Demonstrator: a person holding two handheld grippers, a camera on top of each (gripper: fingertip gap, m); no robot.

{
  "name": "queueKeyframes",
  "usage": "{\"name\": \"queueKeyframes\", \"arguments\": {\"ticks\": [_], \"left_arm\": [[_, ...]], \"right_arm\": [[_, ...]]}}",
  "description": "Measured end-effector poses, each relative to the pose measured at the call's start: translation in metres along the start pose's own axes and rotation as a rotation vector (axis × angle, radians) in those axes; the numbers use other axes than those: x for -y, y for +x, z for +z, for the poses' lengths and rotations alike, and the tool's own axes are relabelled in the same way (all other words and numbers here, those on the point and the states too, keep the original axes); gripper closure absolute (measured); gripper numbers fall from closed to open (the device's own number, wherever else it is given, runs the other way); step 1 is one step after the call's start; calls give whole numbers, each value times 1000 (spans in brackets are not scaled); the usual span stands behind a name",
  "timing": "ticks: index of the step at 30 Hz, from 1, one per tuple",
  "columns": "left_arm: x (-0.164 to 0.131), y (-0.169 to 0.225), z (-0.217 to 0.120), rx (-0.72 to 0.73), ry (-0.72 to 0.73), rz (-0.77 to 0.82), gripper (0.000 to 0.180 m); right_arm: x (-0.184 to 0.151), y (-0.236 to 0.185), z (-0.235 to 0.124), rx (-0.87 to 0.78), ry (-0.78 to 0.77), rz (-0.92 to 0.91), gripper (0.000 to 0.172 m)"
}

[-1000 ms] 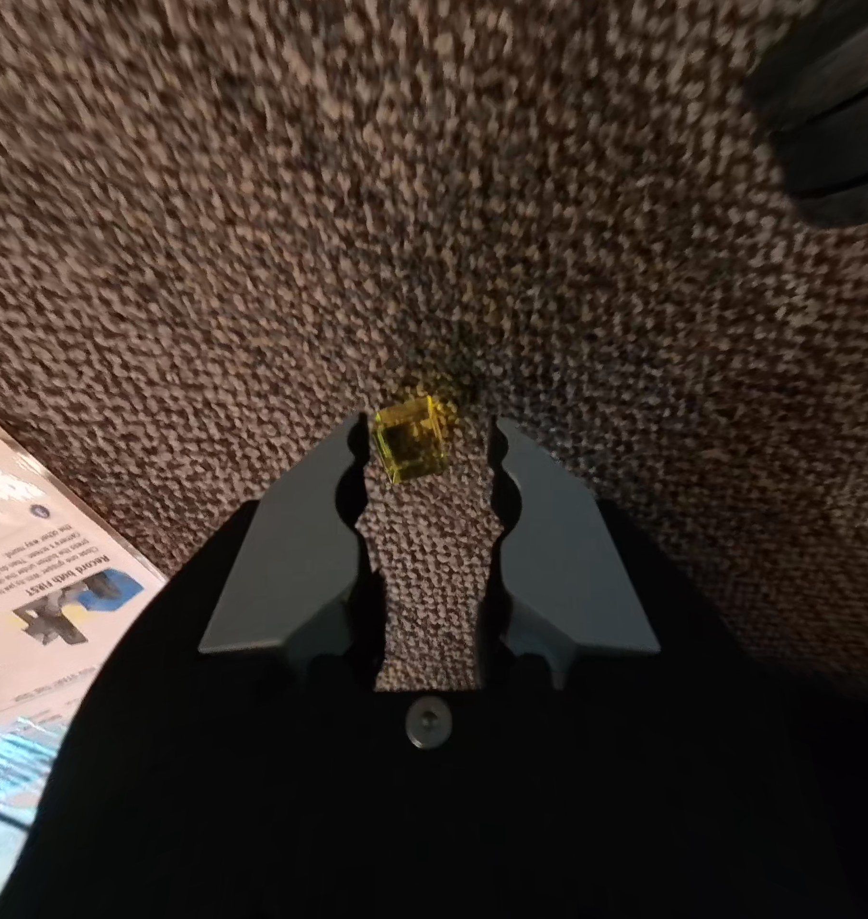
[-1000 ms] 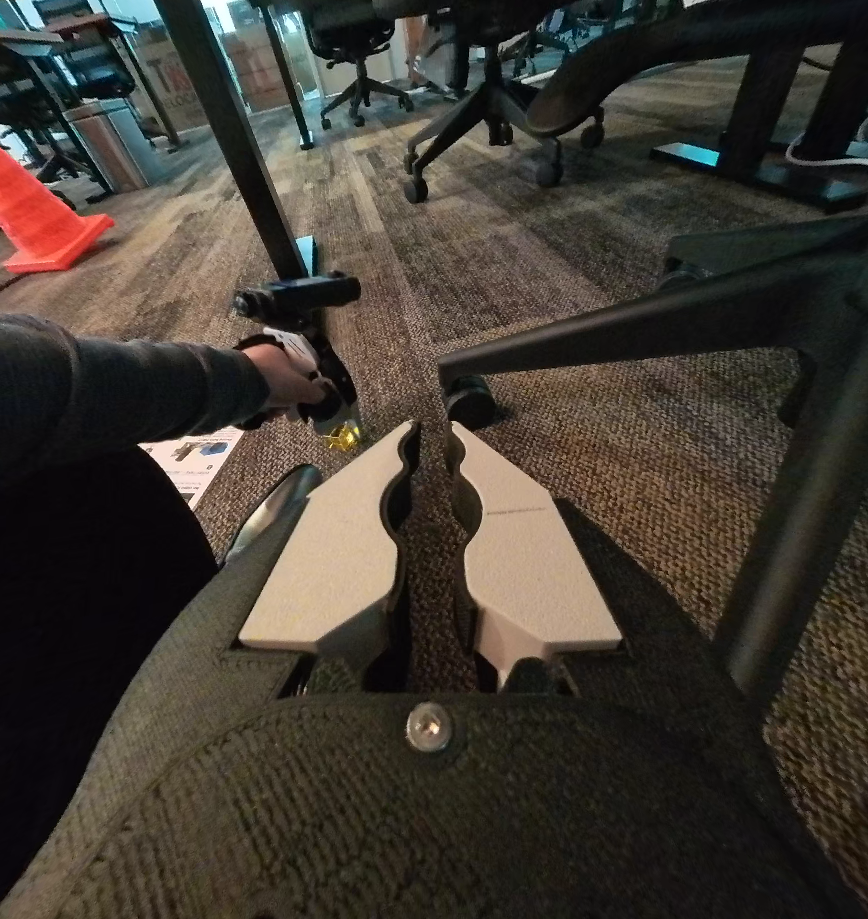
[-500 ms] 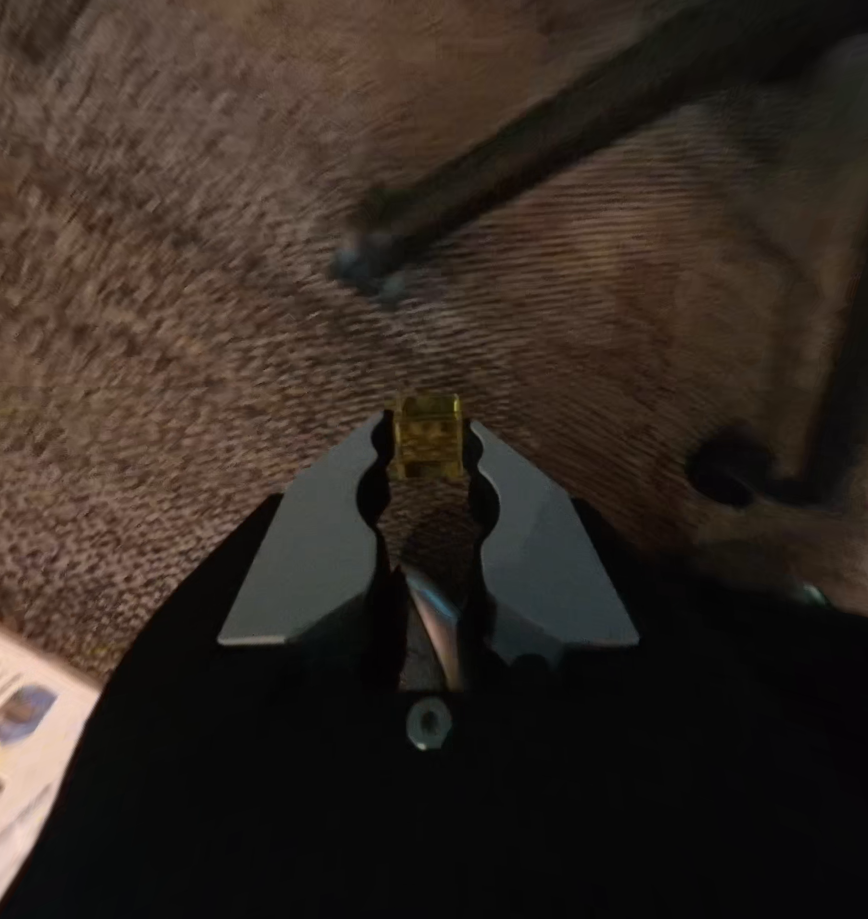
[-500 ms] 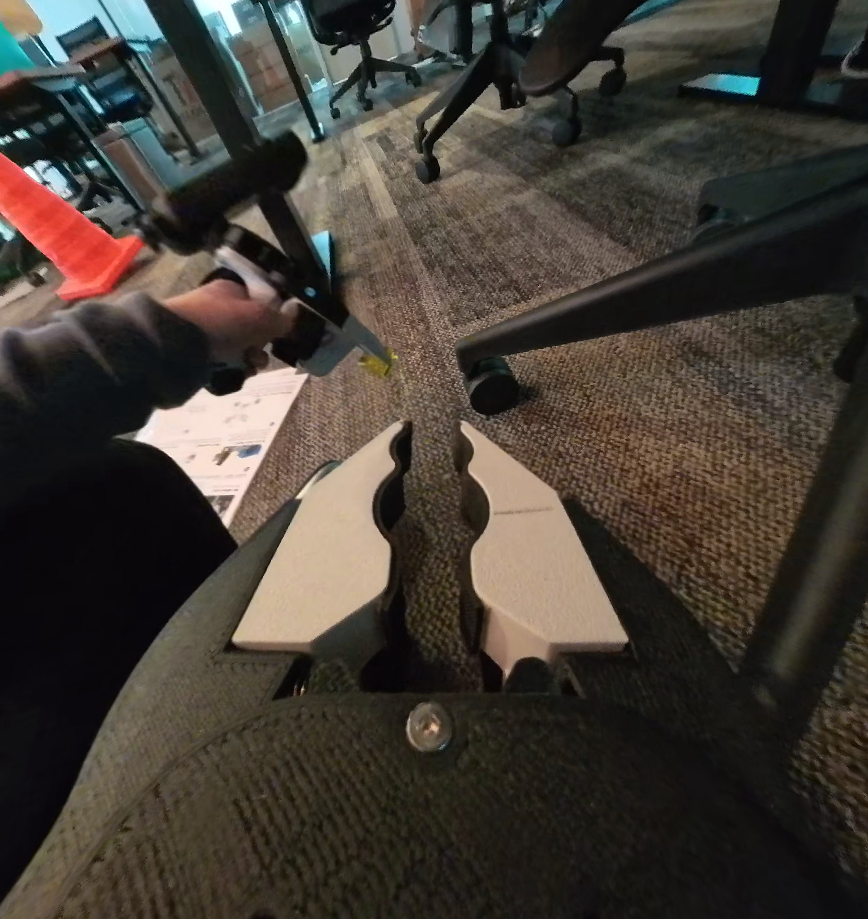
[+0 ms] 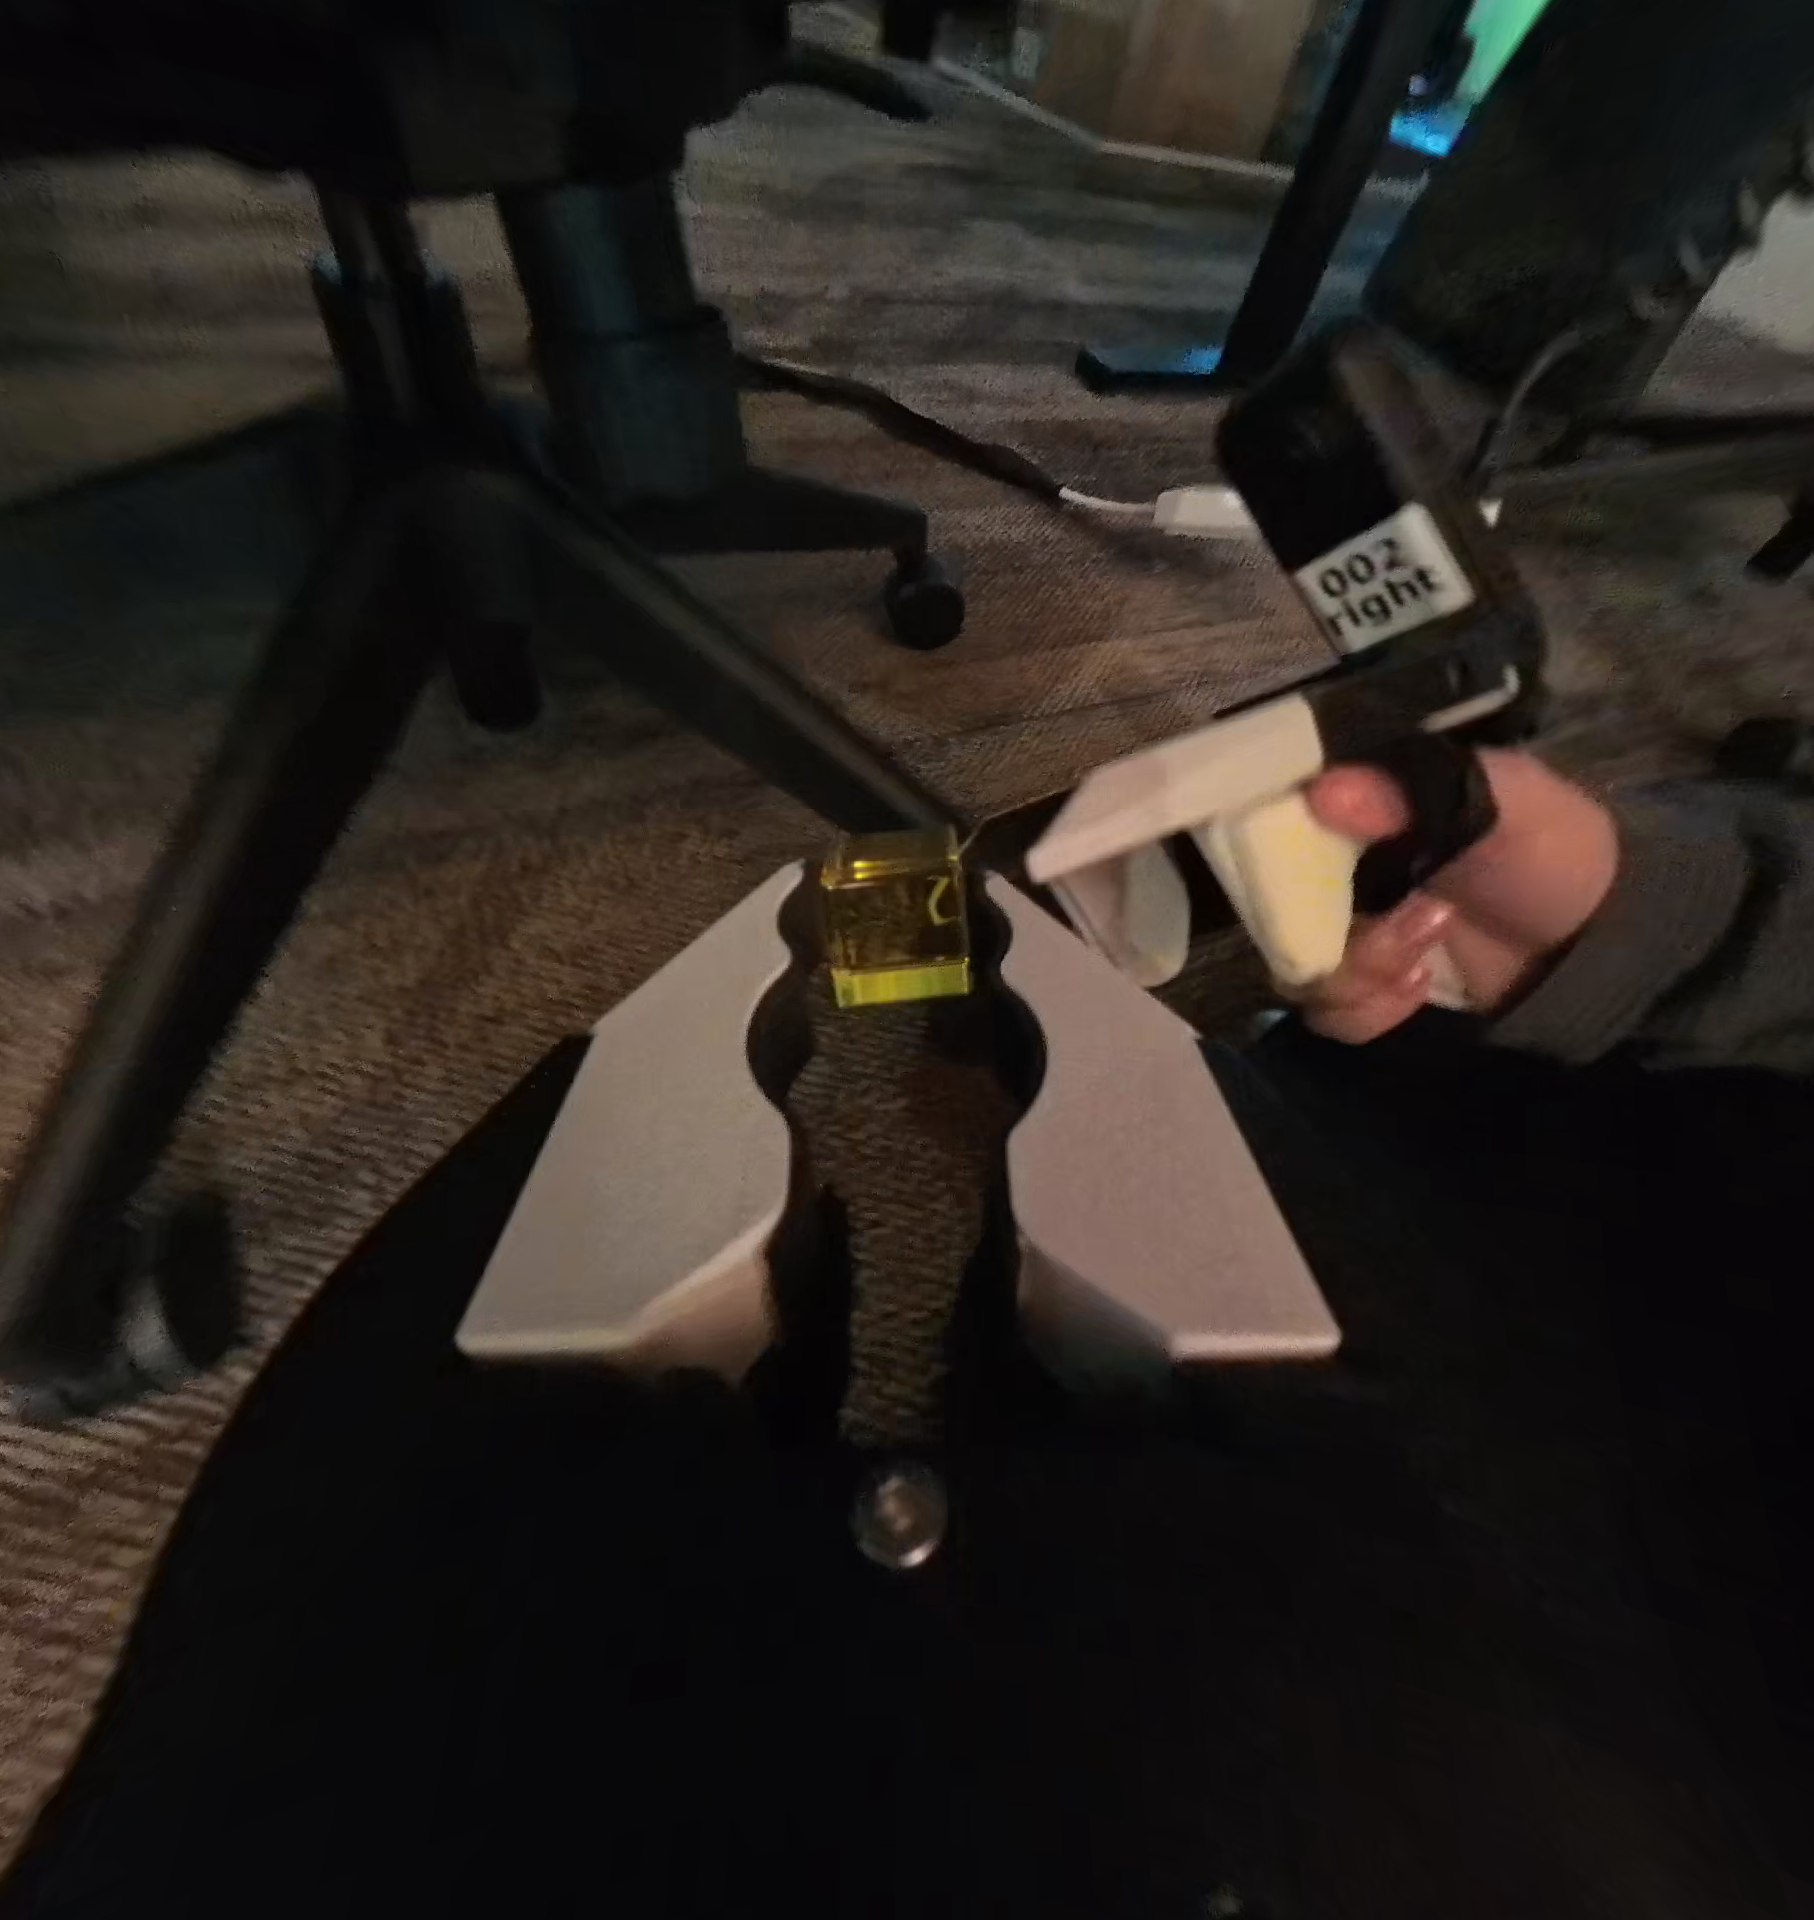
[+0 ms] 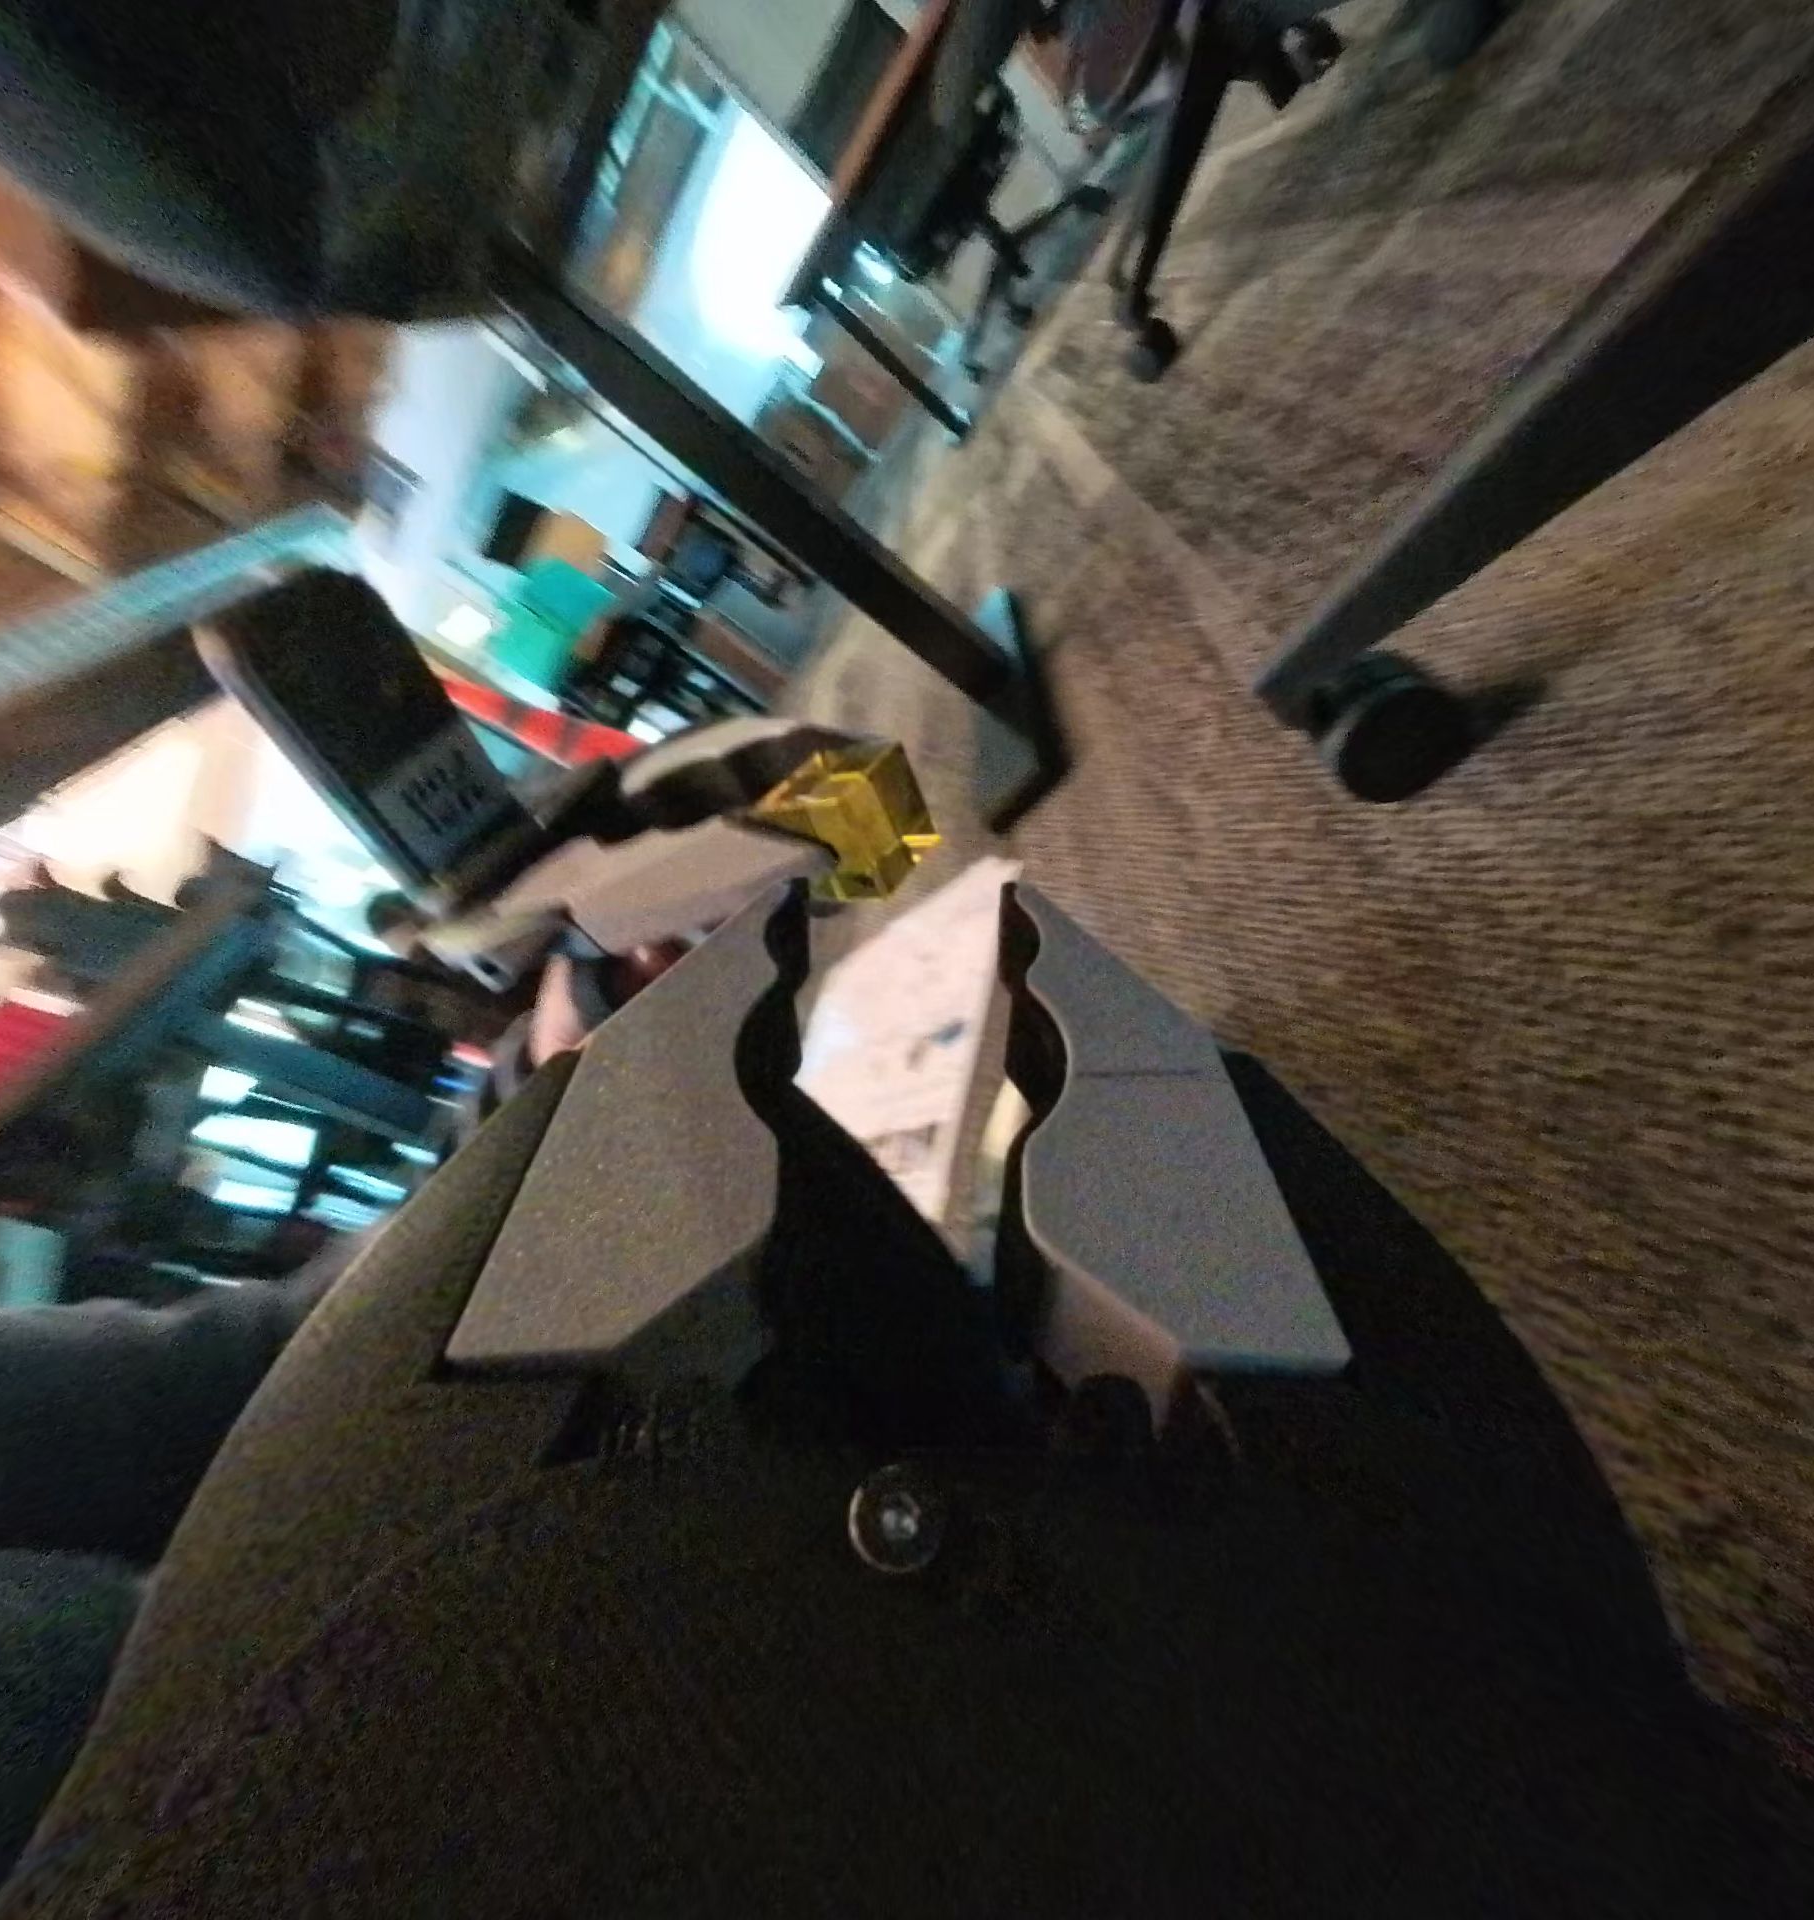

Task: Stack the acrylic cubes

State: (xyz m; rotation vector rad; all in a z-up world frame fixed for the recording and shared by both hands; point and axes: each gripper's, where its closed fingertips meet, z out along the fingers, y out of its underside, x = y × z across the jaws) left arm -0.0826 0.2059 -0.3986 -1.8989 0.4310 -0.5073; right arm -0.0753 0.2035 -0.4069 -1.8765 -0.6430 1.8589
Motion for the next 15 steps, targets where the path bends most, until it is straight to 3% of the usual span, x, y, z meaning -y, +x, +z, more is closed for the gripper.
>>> {"name": "queueKeyframes", "arguments": {"ticks": [4, 8, 10, 15], "left_arm": [[14, 17, -6, 36, 76, 292, 154], [23, 34, -10, 3, 150, 395, 154], [22, 36, -9, -5, 148, 410, 154], [22, 38, -9, -24, 156, 422, 154]], "right_arm": [[7, -16, -5, 246, 28, 297, 136], [4, -42, -6, 488, -21, 499, 135], [-1, -53, -5, 554, -58, 532, 139], [-5, -53, -3, 531, -65, 480, 142]]}}
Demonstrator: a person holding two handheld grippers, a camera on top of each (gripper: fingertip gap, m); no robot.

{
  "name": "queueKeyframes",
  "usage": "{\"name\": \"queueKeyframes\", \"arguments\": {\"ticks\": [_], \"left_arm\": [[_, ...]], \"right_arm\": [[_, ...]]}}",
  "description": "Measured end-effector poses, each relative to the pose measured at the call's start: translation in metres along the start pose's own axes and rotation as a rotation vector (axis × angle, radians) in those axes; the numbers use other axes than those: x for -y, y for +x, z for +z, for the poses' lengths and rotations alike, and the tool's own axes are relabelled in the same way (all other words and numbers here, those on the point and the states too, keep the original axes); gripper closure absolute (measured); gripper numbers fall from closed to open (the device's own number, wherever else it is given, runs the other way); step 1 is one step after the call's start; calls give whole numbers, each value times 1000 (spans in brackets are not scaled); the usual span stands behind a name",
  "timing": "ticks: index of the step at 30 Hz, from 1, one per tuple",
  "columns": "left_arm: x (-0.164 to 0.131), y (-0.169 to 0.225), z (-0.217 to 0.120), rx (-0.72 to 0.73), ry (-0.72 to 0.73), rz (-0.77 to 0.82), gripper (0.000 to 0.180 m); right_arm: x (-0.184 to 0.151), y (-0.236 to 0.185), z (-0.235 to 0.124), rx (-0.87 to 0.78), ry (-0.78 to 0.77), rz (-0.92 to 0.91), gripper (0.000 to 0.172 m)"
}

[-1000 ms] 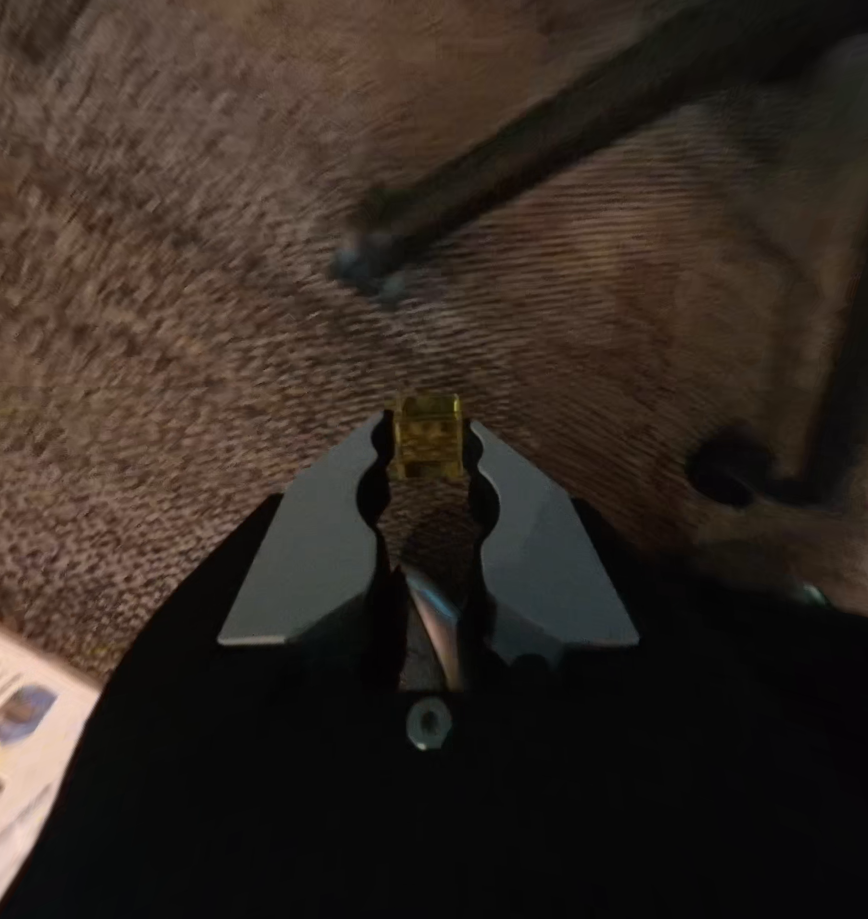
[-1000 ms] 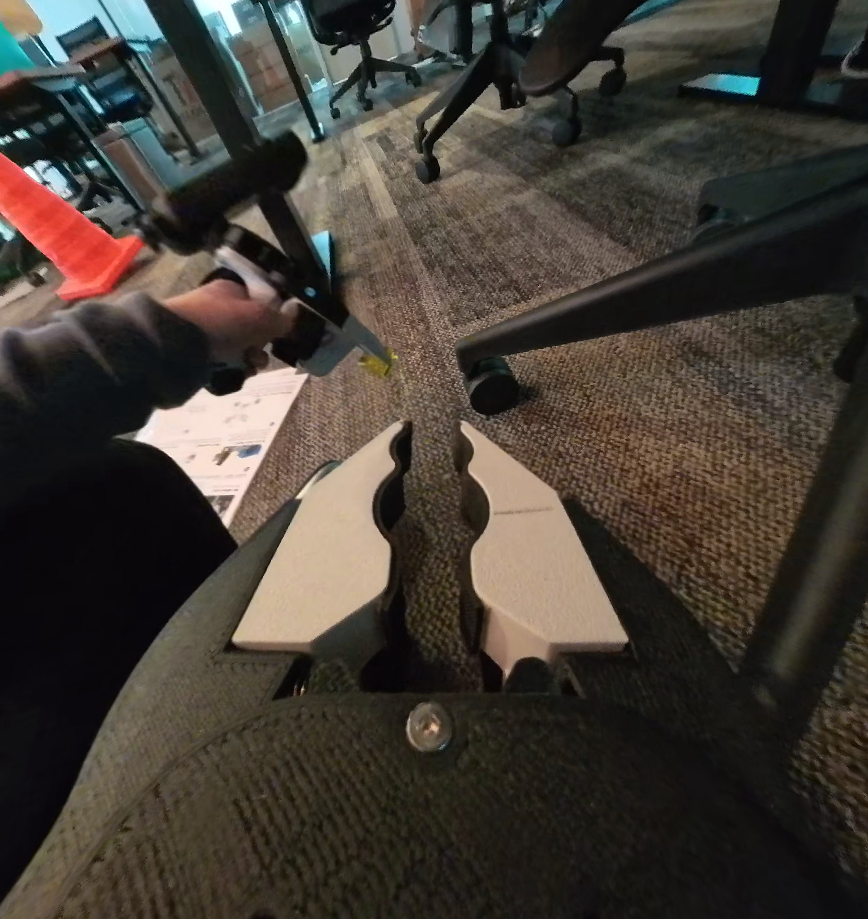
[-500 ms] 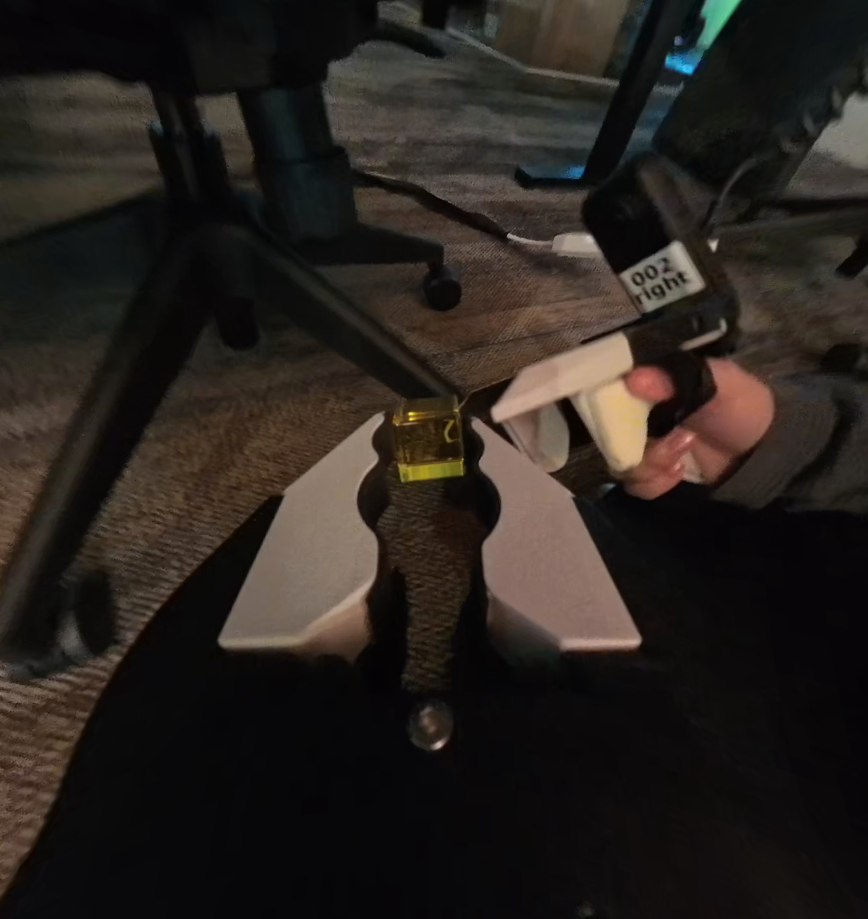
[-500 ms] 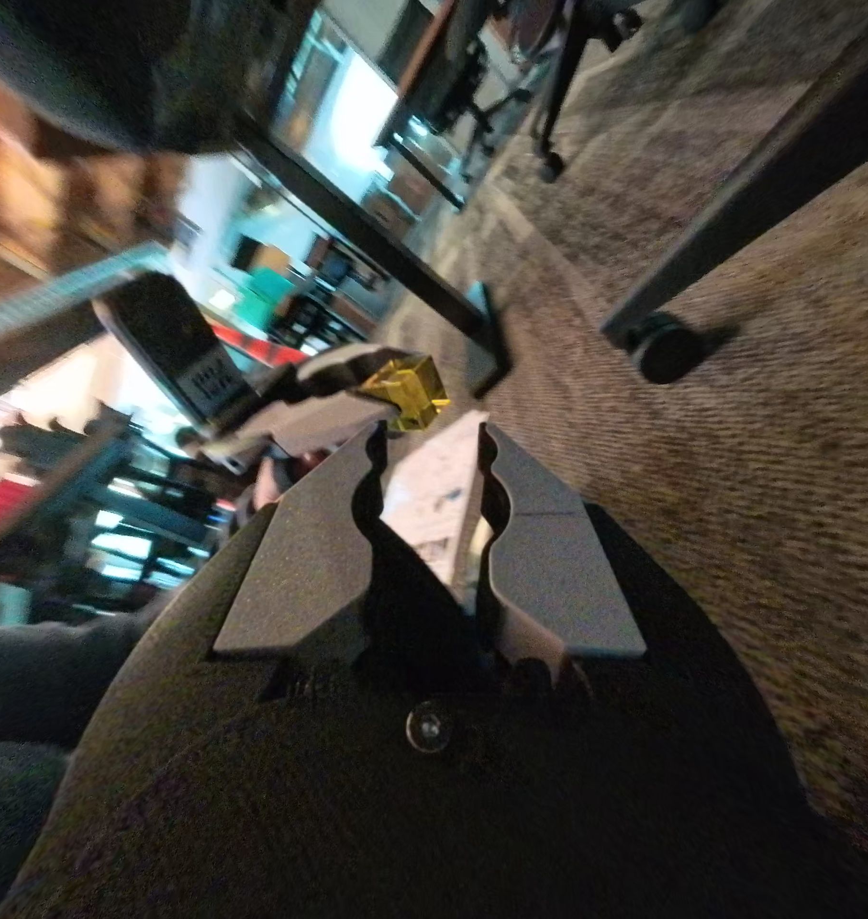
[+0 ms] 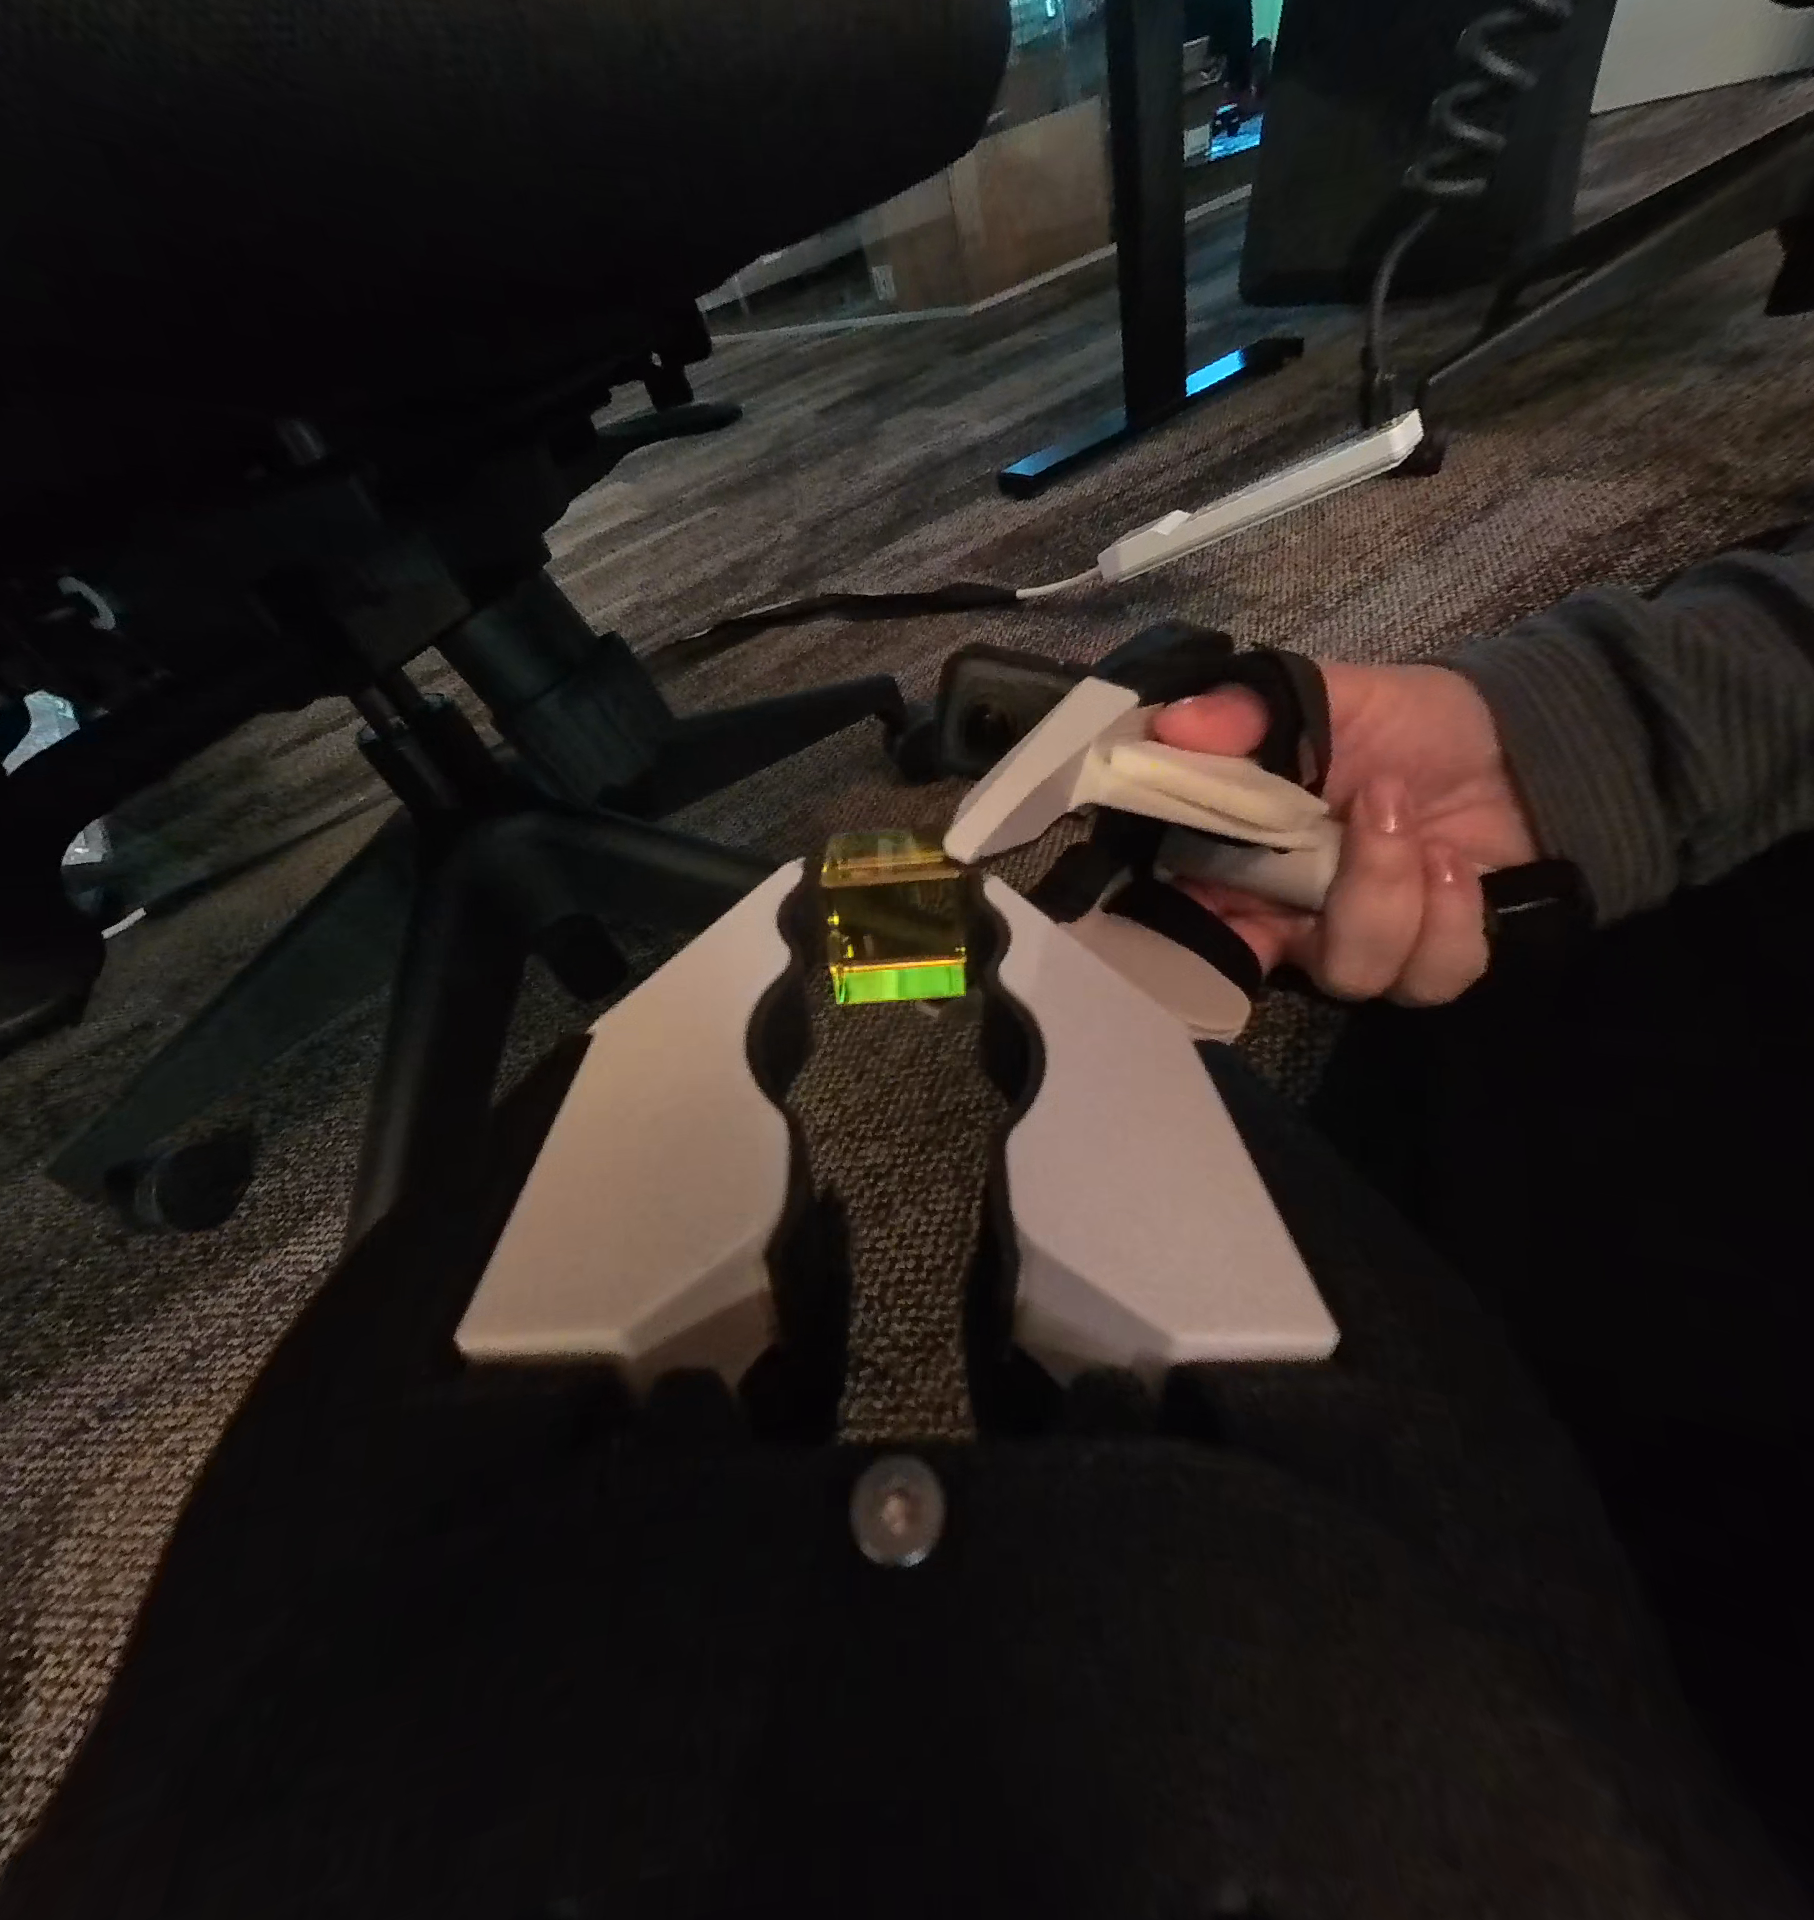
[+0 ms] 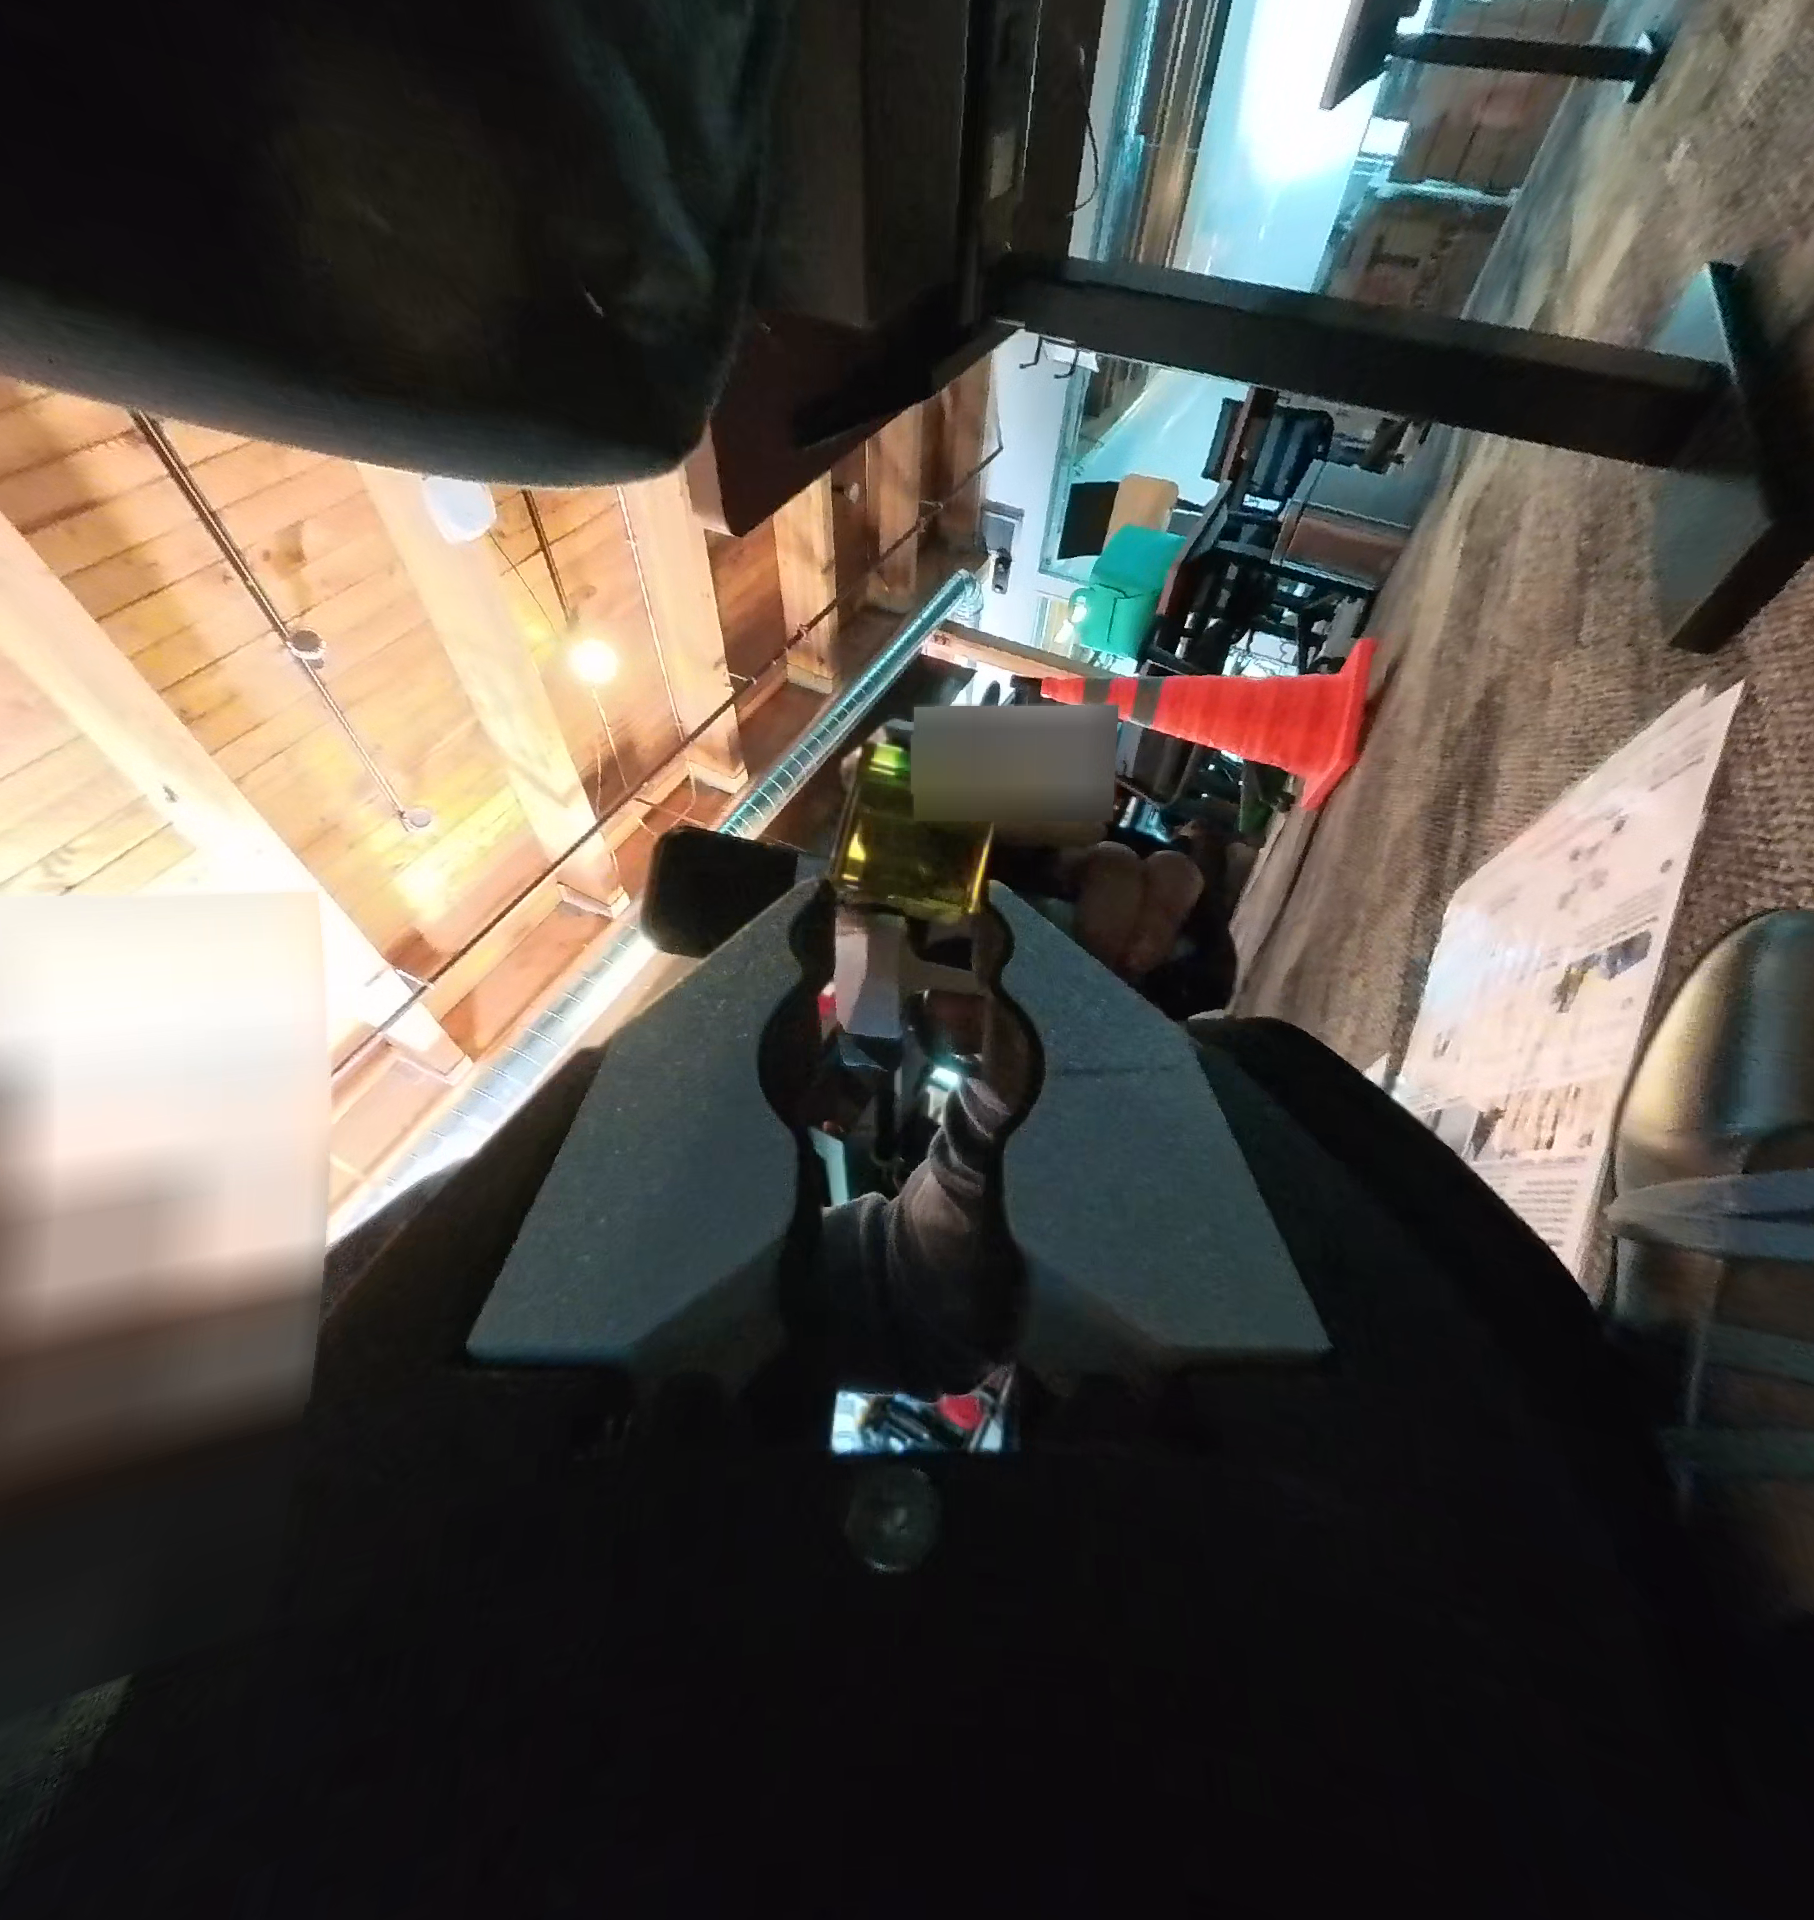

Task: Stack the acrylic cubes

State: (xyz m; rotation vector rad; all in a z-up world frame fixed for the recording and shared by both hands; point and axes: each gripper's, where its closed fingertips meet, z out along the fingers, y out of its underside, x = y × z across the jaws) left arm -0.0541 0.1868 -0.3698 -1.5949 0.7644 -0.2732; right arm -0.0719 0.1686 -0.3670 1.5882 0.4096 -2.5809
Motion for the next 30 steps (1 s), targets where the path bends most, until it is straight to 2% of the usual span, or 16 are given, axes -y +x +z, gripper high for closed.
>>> {"name": "queueKeyframes", "arguments": {"ticks": [4, 7, 10, 11, 15, 18, 20, 23, 25, 27, 30], "left_arm": [[2, 5, 0, -20, 12, 8, 154], [-2, 4, 1, 0, -19, 42, 154], [-3, 2, 3, 64, -39, 64, 153], [-3, 0, 4, 88, -39, 79, 146], [-7, -7, 4, 148, -61, 106, 128], [-4, -14, 0, 177, -41, 77, 129], [2, -21, -5, 214, -12, 57, 131], [2, -29, -13, 250, 5, -4, 135], [1, -28, -14, 236, 11, -40, 139], [1, -25, -11, 214, -1, -36, 140], [0, -18, -4, 185, -28, 24, 146]], "right_arm": [[12, -3, -6, 34, 69, 33, 143], [13, 1, -7, -10, 50, -11, 146], [15, 3, -8, -90, 22, -149, 147], [16, 7, -10, -142, 16, -204, 147], [30, 28, -27, -452, 10, -488, 146], [34, 23, -37, -619, -42, -752, 146], [16, 4, -31, -602, -189, -975, 146], [-30, -36, -20, -489, -462, -1354, 146], [-42, -76, -13, -450, -514, -1468, 146], [-24, -131, -2, -459, -443, -1589, 146], [40, -225, 18, -555, -290, -1802, 146]]}}
